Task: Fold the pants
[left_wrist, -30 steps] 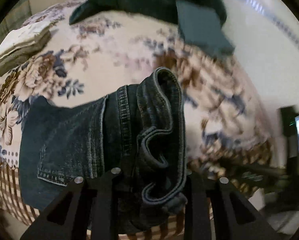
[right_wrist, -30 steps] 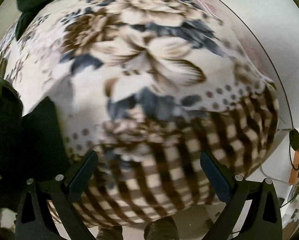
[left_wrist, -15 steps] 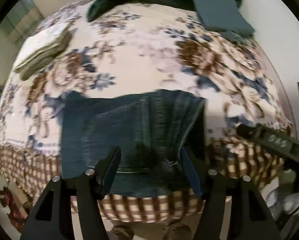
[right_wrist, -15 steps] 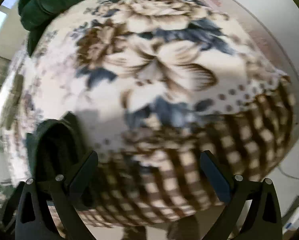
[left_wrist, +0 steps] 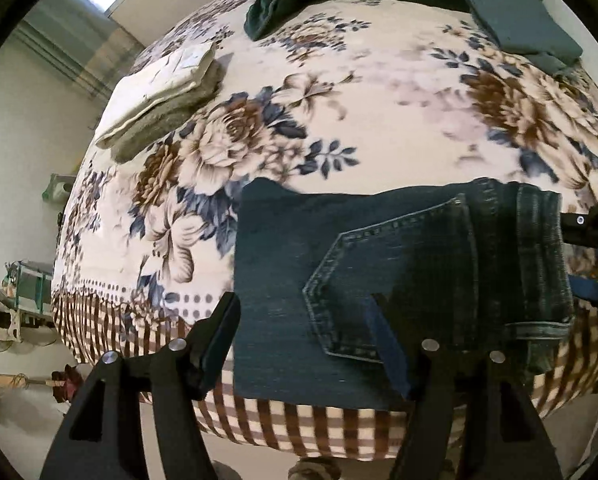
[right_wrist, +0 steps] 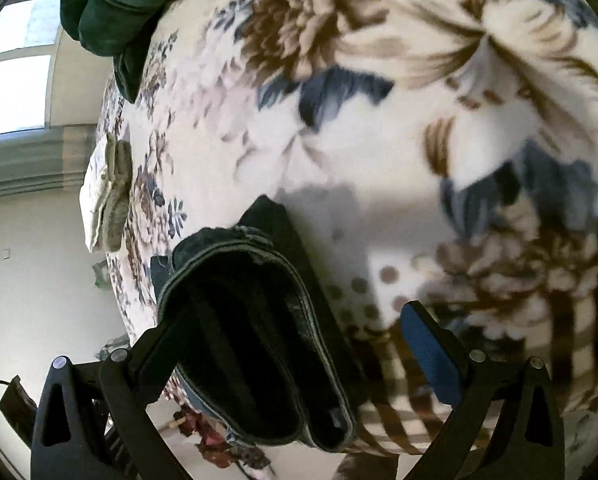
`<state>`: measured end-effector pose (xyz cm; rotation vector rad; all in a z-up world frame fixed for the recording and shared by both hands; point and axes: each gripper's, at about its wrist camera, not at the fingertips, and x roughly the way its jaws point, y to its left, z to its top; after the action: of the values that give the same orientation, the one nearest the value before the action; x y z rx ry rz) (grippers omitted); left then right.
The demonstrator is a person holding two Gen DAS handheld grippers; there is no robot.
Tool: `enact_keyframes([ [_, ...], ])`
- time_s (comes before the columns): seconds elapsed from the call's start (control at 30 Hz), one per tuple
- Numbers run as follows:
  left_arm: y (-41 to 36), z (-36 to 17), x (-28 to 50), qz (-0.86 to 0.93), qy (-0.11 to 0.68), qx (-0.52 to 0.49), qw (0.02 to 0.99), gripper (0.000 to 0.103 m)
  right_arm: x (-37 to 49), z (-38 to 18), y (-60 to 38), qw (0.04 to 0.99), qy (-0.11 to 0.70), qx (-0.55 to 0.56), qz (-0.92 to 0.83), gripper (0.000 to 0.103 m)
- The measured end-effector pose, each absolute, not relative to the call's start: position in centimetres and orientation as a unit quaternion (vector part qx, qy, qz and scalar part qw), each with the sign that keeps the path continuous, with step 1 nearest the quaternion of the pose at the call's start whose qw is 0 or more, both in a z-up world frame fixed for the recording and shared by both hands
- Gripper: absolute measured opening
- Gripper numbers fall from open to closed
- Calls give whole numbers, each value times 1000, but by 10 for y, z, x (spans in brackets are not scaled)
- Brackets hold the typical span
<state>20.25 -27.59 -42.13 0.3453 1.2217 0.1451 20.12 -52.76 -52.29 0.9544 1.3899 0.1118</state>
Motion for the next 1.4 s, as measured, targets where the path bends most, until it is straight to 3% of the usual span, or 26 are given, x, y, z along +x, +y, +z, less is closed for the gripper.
enact_keyframes([
  [0.2,-254,-428,203,82,578,151,798,64,186,-511,-546,677,604,420,3,103],
  [0.4,-239,-431,202,93,581,145,796,64,191,-464,-526,751,593,290,-5,103],
  [0.6,-226,-429,203,103,576,154,796,64,202,-473,-485,746,616,248,40,102],
  [0.67,-222,-429,203,106,573,157,797,64,204,-481,-474,740,624,244,50,95],
  [0.77,-215,-431,204,111,575,152,796,64,205,-493,-460,732,637,233,62,70],
  [0.8,-212,-432,204,113,576,150,795,64,204,-495,-458,734,638,227,60,56],
  [0.83,-210,-433,204,115,578,146,795,64,202,-496,-456,737,635,226,60,32],
  [0.87,-207,-434,204,116,579,143,794,64,202,-499,-456,737,629,240,61,23],
  [0.93,-198,-438,204,120,586,131,790,64,199,-502,-461,730,623,275,46,20],
  [1.03,-182,-442,205,129,593,112,787,64,189,-489,-482,726,598,339,30,16],
  [1.17,-153,-445,221,128,602,41,787,64,186,-498,-496,724,612,318,-1,17],
  [1.27,-139,-453,244,103,611,-35,784,64,192,-513,-494,711,632,308,19,23],
  [1.3,-135,-462,259,88,617,-63,779,64,193,-513,-496,708,632,313,22,31],
  [1.33,-134,-468,269,84,623,-79,774,64,195,-513,-497,705,634,316,23,45],
  [1.4,-135,-489,295,61,641,-105,758,63,194,-516,-504,693,645,322,17,52],
])
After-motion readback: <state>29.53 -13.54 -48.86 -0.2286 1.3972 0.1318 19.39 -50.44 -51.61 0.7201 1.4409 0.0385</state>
